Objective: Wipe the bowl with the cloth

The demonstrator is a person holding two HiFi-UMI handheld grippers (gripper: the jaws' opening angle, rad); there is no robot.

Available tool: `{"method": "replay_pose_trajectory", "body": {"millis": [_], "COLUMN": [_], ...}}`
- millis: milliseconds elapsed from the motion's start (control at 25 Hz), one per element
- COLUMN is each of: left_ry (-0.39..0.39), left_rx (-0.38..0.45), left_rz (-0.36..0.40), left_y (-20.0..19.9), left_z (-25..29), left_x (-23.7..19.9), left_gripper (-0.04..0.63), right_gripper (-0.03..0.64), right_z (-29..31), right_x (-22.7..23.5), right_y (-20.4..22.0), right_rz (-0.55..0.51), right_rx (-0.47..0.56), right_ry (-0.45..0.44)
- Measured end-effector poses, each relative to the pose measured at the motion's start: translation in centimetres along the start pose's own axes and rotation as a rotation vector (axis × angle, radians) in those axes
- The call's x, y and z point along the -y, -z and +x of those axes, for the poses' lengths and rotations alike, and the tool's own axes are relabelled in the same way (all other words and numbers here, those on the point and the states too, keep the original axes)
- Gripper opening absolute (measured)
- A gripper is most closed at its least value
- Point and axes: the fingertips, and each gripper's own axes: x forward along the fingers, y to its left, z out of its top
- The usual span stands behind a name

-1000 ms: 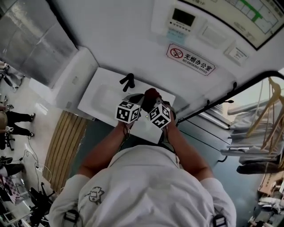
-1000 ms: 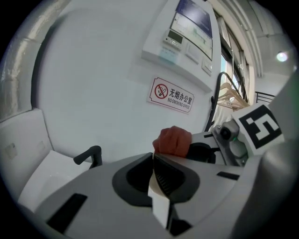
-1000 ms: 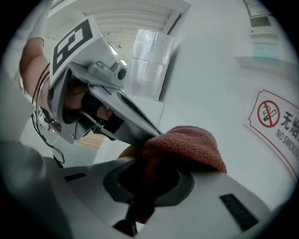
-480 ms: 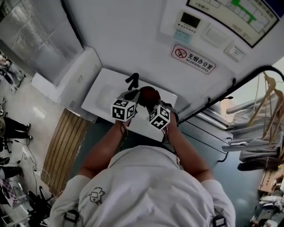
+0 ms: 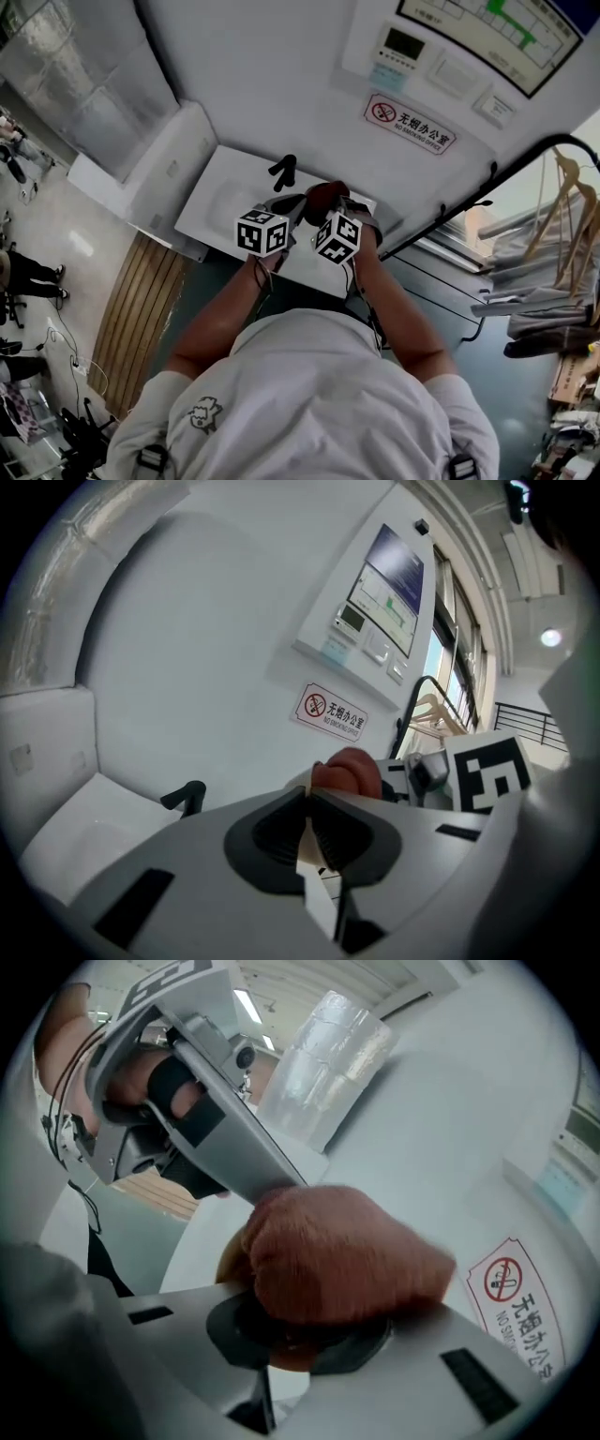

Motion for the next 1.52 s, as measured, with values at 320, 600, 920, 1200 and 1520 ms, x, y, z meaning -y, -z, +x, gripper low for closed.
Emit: {"method": "replay_pose_trajectory", "body": {"millis": [320,600,920,1200,1520], "left_ry": [-0.012,-0.044,-0.004,-0.003,-0.052], "left_rx": [0.043,0.038,-0.016,0.008,0.020], "left_rz": [0.026,0.035,0.043,0.030,0.025], "left_y": [-1.1,-1.1,-0.1,-0.6,-0.5], "left_z": [-1.0,-1.3,0.0,0.0,-0.6], "left_x": [-1.0,-1.8,0.1,0.6,-1.6], "left_gripper": [0.022,0.017,0.017,0.017,0.015], "right_gripper": [0.051,0.051,0.051,0.051,0.051], "right_z": [-0.9,-2.0,-2.2,-1.6,-4.0], "right_x": [-3.6,-2.1,2.7,-1.2,-5.1], "right_y": [-2.4,0.0,0.5,-1.5,-1.5], "right_rz": [-0.057,-0.068,-0.064,-0.101,-0.134], "right_rx": [0.097,0.017,-0.034,0.071,0.145], "right_ry": [-0.113,-0.062,0.125,-0.008,-0.198]}}
